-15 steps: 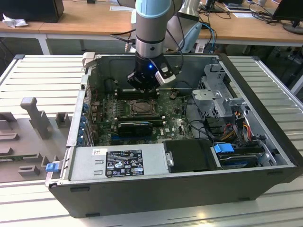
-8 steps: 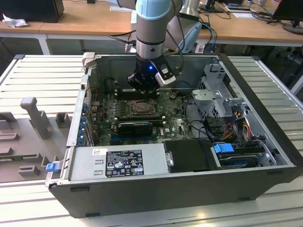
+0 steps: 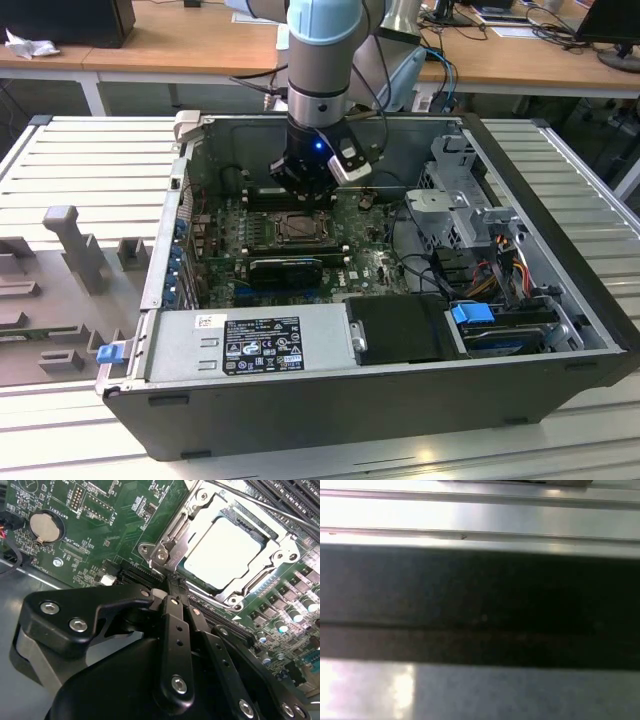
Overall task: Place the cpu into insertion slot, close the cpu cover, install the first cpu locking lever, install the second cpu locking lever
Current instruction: 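Install the first cpu locking lever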
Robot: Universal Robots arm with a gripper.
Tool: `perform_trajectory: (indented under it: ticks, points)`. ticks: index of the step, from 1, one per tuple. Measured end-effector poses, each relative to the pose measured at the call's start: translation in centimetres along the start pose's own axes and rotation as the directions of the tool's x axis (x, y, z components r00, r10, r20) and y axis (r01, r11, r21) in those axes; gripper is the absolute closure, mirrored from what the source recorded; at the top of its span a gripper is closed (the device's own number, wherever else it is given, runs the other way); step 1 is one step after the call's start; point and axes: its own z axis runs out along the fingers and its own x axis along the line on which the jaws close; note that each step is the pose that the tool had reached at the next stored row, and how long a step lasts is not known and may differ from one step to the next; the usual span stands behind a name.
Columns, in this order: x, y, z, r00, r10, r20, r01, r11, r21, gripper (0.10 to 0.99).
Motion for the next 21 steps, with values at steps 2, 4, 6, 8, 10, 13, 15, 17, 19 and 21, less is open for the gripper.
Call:
perform_trajectory:
  ticks: [2, 4, 6, 8, 10, 13, 15, 17, 19, 21]
  points:
    - [0.00, -0.01, 0.15, 1.0000, 0.001, 0.0000, -0.001, 1.0000, 0.000, 0.980]
    - [0.01, -0.03, 0.24, 1.0000, 0.001, -0.0003, -0.001, 1.0000, 0.001, 0.980]
    - [0.01, -0.03, 0.25, 1.0000, 0.001, -0.0002, -0.001, 1.0000, 0.000, 0.980]
    - [0.00, 0.00, 0.19, 1.0000, 0.001, 0.0005, -0.001, 1.0000, -0.003, 0.980]
    - [-0.02, 0.09, -0.92, 1.0000, 0.001, 0.0002, -0.001, 1.0000, -0.002, 0.980]
    - [-0.02, 0.16, -1.74, 1.0000, 0.001, 0.0002, -0.001, 1.0000, -0.002, 0.980]
    - [-0.02, 0.07, -1.75, 1.0000, 0.001, 0.0000, -0.001, 1.0000, -0.001, 0.980]
    - [-0.01, -0.02, -1.76, 1.0000, 0.001, 0.0001, -0.001, 1.0000, -0.001, 0.980]
    - [-0.01, -0.09, -1.76, 1.0000, 0.001, 0.0001, -0.001, 1.0000, -0.001, 0.980]
    - [-0.01, -0.14, -1.77, 1.0000, 0.001, 0.0000, -0.001, 1.0000, -0.001, 0.980]
